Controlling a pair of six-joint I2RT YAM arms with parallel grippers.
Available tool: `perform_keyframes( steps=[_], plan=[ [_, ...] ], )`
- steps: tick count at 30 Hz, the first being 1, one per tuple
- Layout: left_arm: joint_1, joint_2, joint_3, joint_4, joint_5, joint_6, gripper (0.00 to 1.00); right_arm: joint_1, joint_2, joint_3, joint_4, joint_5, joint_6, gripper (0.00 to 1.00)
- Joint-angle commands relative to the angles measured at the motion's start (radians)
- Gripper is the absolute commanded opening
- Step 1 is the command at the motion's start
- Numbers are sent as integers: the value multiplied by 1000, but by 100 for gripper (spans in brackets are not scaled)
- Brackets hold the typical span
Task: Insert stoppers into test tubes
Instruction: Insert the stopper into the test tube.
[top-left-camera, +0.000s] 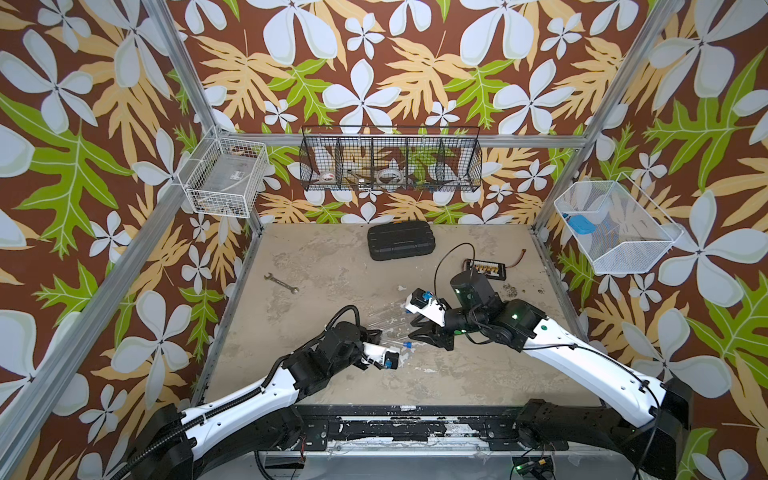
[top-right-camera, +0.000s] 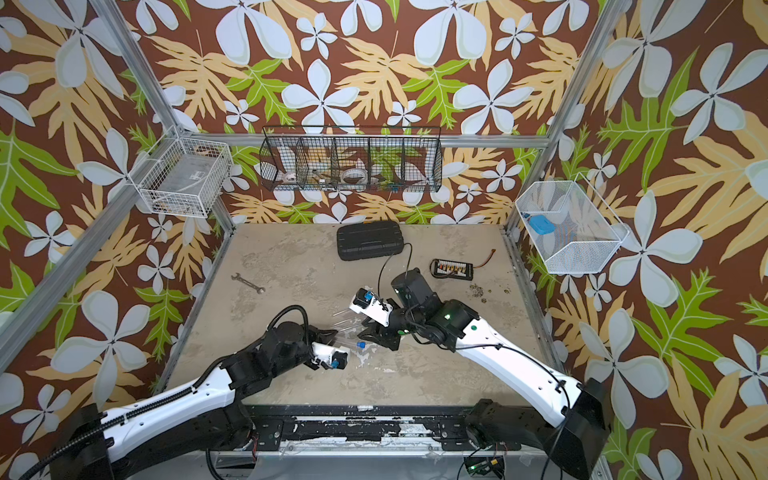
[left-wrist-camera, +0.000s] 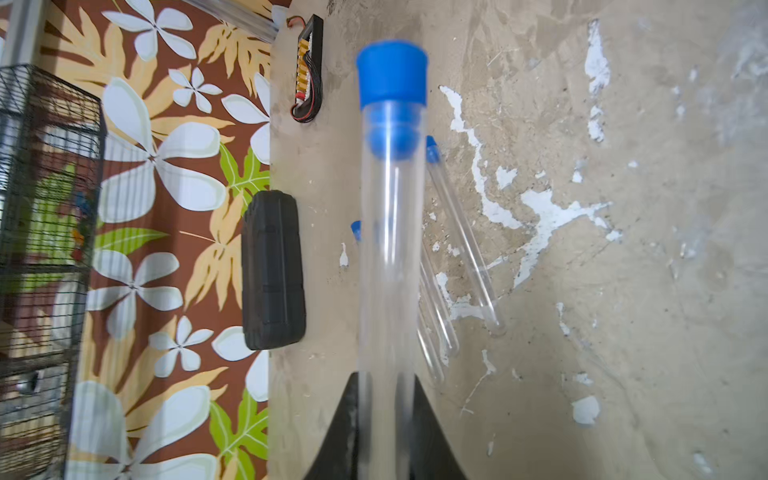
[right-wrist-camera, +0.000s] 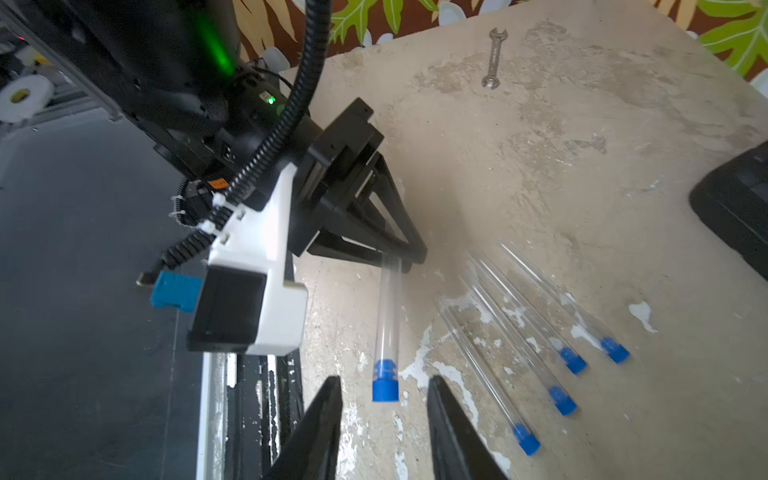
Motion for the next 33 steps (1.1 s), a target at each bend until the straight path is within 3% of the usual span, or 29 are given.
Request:
perform_keyframes(
  steps=[1,4,8,13,25,33],
  plan=[
    [13,39,33,-75,94,-183,0,0,-92,-91,126,117,-49,32],
    [16,81,62,-110,159,-282,0,0,-175,-181,152,167,-137,36],
    [20,114,81,-103,247,-382,0,4,-255,-268,154,121,-322,40],
    [38,104,69,-34,344,-469,0,5,-282,-302,134,111,-456,42],
    [38,87,59,-8,414,-487,0,5,-199,-235,100,41,-542,44],
    [38,101,68,-18,426,-484,0,11,-169,-223,89,4,-577,34]
  ],
)
